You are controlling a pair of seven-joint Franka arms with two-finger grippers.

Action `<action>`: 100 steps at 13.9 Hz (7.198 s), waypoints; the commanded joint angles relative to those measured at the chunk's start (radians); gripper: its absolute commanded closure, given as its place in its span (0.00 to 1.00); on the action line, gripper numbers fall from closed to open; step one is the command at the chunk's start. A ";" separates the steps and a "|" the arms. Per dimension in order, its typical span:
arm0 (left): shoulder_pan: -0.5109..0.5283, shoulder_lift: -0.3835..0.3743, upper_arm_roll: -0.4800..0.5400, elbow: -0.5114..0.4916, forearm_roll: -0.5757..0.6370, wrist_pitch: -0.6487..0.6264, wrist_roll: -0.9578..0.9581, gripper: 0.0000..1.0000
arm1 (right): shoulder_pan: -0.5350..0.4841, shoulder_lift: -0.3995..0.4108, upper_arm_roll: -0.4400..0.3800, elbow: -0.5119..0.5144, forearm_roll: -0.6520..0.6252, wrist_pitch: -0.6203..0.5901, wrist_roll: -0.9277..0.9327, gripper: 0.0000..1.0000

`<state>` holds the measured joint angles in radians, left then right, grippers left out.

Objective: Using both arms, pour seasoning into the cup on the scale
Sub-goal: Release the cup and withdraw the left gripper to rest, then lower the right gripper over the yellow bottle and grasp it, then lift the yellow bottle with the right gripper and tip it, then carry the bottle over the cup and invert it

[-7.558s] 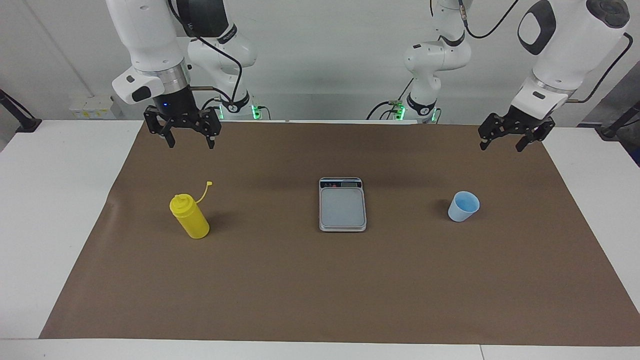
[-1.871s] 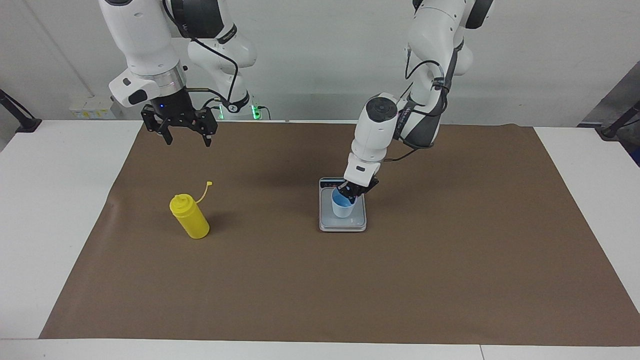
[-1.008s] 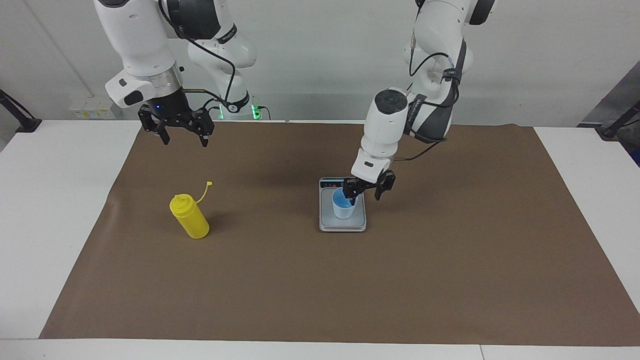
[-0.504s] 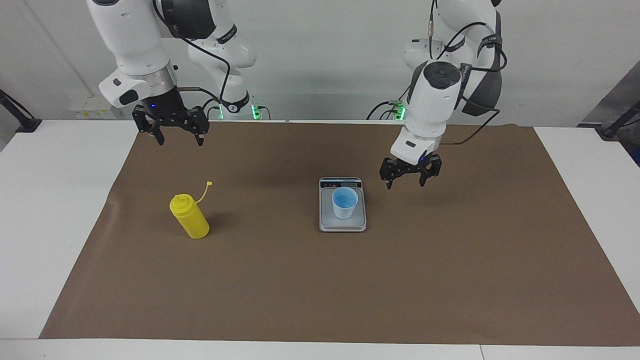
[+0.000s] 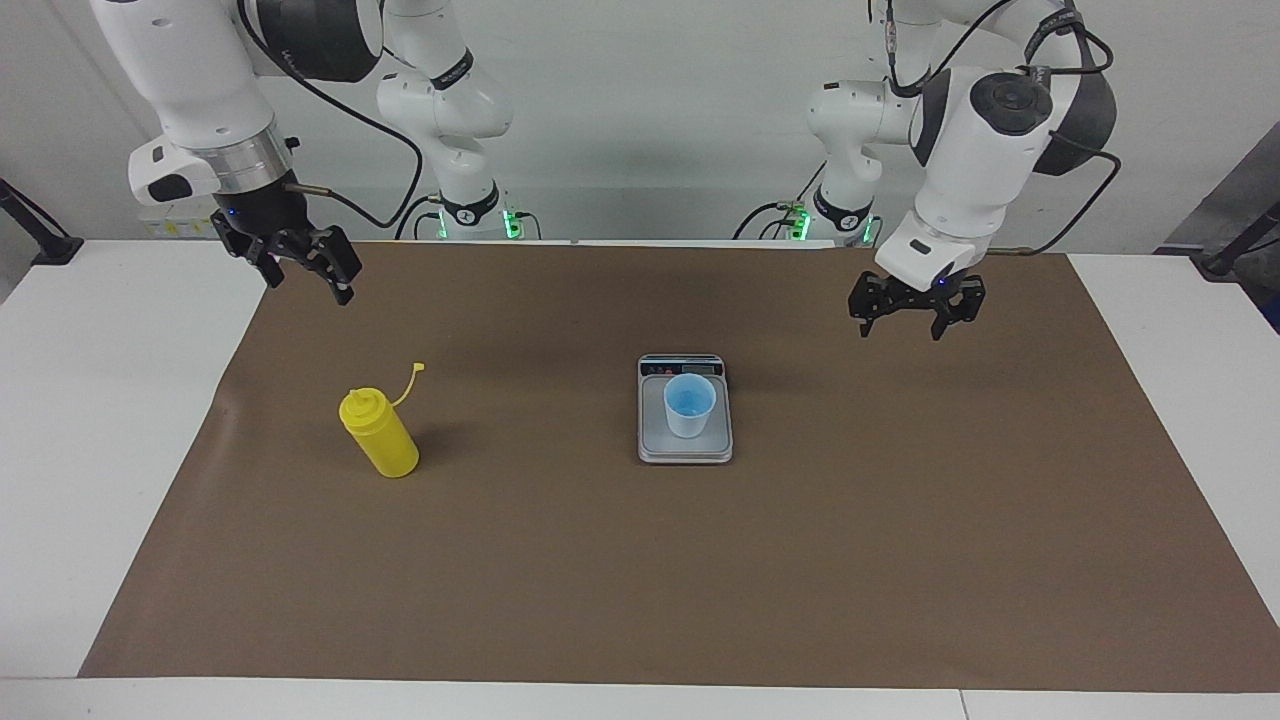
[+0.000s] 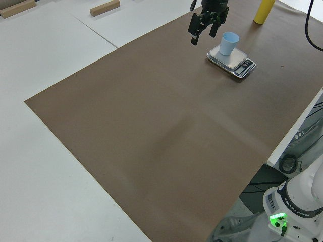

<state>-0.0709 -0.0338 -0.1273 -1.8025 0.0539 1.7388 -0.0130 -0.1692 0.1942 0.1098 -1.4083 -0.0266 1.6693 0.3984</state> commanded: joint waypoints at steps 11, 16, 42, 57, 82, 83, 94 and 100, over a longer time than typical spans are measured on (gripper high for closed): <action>0.091 -0.029 -0.009 0.097 -0.087 -0.114 -0.005 0.00 | -0.104 0.335 0.004 0.140 0.082 0.101 0.138 0.00; 0.099 -0.012 -0.011 0.192 -0.106 -0.183 0.008 0.00 | -0.136 0.398 0.004 0.089 0.220 0.017 0.194 0.00; 0.105 -0.029 -0.011 0.149 -0.088 -0.128 0.002 0.00 | -0.184 0.352 0.004 -0.141 0.606 -0.060 0.542 0.79; 0.109 -0.029 -0.012 0.147 -0.085 -0.128 0.051 0.00 | 0.056 0.205 -0.001 -0.121 0.459 0.182 0.907 1.00; 0.111 -0.046 -0.012 0.109 -0.085 -0.108 0.061 0.00 | 0.490 0.303 -0.001 -0.129 -0.286 0.986 1.521 1.00; 0.109 -0.046 -0.011 0.107 -0.085 -0.107 0.061 0.00 | 0.490 0.306 -0.001 -0.129 -0.303 1.010 1.521 1.00; 0.109 -0.052 -0.011 0.097 -0.085 -0.099 0.061 0.00 | 0.459 0.330 -0.007 -0.271 -0.611 1.508 1.518 1.00; 0.109 -0.052 -0.011 0.098 -0.085 -0.099 0.061 0.00 | 0.484 0.332 -0.047 -0.294 -0.754 1.589 1.516 1.00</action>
<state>0.0233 -0.0512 -0.1292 -1.6618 -0.0439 1.6147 0.0324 0.3074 0.5384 0.0770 -1.6955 -0.7263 3.2302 1.9004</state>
